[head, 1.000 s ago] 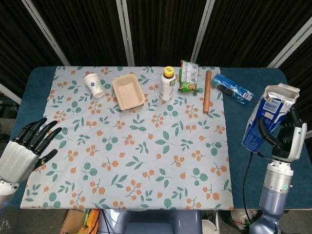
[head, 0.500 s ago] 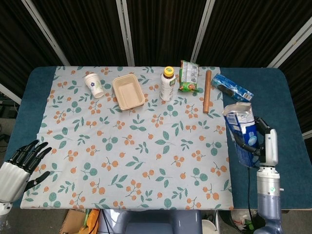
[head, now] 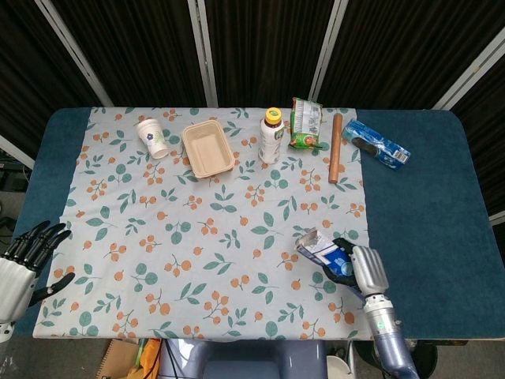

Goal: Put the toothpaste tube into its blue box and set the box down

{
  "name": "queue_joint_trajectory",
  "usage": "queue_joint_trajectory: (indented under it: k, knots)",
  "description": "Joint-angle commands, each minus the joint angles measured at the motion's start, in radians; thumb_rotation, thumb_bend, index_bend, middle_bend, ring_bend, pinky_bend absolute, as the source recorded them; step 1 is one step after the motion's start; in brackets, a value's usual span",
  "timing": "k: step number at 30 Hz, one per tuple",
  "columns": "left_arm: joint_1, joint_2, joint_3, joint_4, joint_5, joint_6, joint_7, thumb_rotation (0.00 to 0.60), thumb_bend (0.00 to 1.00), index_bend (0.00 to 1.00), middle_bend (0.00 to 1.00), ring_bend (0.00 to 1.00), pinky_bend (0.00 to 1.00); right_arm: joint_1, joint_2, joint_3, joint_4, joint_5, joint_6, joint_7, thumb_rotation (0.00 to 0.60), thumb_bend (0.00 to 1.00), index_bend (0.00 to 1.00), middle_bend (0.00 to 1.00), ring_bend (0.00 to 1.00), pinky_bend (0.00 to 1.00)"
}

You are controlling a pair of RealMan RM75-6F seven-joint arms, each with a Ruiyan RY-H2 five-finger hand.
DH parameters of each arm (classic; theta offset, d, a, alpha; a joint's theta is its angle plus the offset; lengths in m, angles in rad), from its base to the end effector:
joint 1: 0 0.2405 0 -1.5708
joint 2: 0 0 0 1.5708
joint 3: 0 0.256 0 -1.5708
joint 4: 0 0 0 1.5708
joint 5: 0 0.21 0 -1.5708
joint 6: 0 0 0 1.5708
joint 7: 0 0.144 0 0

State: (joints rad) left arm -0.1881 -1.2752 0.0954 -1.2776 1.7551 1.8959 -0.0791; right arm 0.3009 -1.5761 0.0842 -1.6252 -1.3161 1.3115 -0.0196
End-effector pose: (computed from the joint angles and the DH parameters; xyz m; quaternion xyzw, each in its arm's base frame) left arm -0.2910 0.1754 0.1533 -0.6466 -0.2008 -0.5230 0.5178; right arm -0.2179 -0.2300 0.0028 0.5471 -0.5441 0.4774 0.4203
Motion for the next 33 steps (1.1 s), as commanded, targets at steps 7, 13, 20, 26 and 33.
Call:
queue_joint_trajectory:
  k: [7,13,20,26,33]
  knots:
    - [0.009,0.004,-0.011,-0.005,0.005,-0.012,-0.016,0.600,0.00,0.16,0.16,0.14,0.28,0.024,-0.092,-0.007,0.054,0.090,-0.070,-0.156,0.600,0.49,0.49,0.57,0.46,0.54]
    - [0.014,0.005,-0.018,-0.008,0.014,-0.021,-0.008,0.600,0.00,0.16,0.16,0.14,0.27,0.037,-0.088,-0.019,0.023,0.141,-0.120,-0.239,0.600,0.48,0.20,0.28,0.17,0.34]
    - [0.023,0.008,-0.025,-0.017,0.016,-0.032,0.003,0.600,0.00,0.15,0.15,0.14,0.26,0.052,-0.046,0.000,-0.045,0.190,-0.139,-0.310,0.600,0.48,0.05,0.11,0.01,0.21]
    - [0.034,0.017,-0.031,-0.032,0.004,-0.045,0.001,0.600,0.00,0.15,0.14,0.13,0.24,0.039,0.071,-0.002,-0.124,0.125,-0.088,-0.333,0.600,0.48,0.05,0.11,0.01,0.19]
    - [0.055,0.048,-0.019,-0.084,-0.021,-0.087,0.039,0.600,0.00,0.12,0.08,0.07,0.16,-0.041,0.347,-0.059,-0.200,0.004,0.017,-0.292,0.600,0.48,0.05,0.09,0.00,0.16]
